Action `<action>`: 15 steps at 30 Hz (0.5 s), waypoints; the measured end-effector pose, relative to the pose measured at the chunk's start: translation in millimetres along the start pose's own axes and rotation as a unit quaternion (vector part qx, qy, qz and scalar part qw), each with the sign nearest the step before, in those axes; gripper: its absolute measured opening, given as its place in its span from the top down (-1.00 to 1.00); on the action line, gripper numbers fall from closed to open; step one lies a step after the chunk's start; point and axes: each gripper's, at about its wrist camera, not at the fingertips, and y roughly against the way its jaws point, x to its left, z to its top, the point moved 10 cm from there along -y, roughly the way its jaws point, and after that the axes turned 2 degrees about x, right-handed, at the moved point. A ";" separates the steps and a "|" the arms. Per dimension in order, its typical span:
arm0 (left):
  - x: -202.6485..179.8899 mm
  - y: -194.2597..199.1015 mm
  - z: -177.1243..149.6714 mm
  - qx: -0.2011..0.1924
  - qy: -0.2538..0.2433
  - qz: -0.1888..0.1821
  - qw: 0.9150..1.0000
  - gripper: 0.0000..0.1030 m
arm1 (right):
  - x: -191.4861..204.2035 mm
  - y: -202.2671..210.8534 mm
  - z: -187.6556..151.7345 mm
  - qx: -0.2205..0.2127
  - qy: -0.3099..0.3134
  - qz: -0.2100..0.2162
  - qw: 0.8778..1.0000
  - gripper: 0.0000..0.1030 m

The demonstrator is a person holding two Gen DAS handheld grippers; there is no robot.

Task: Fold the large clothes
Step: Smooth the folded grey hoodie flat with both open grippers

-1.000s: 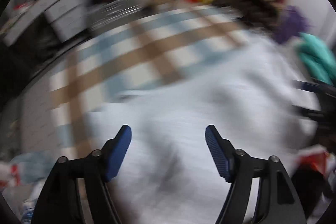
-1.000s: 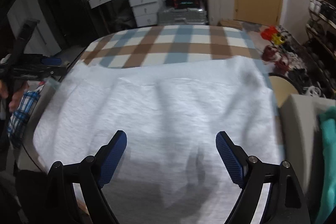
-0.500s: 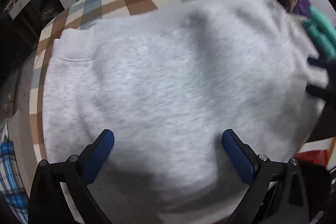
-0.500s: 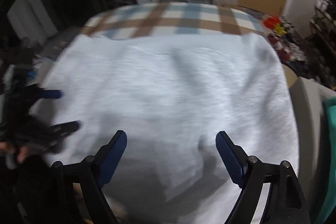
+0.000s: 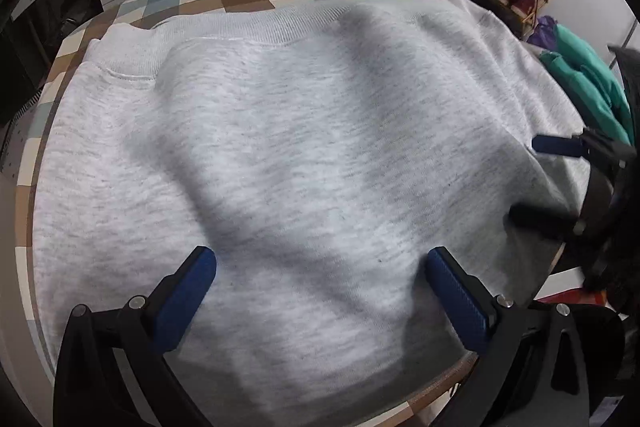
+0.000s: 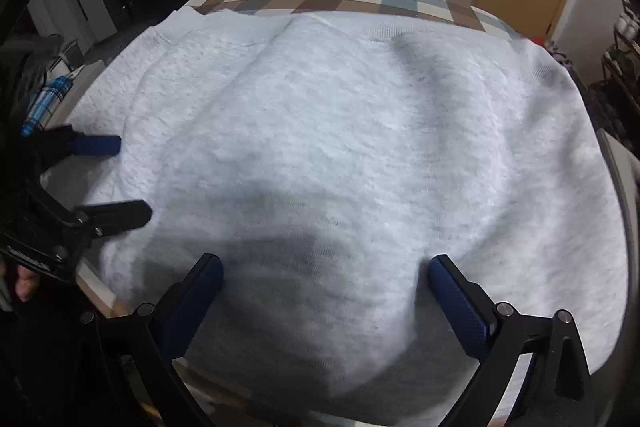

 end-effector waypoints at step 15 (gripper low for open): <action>-11.8 12.3 -13.3 -0.003 0.019 -0.007 1.000 -0.98 | -14.1 -64.4 88.3 0.079 -0.004 -0.038 0.996 -0.42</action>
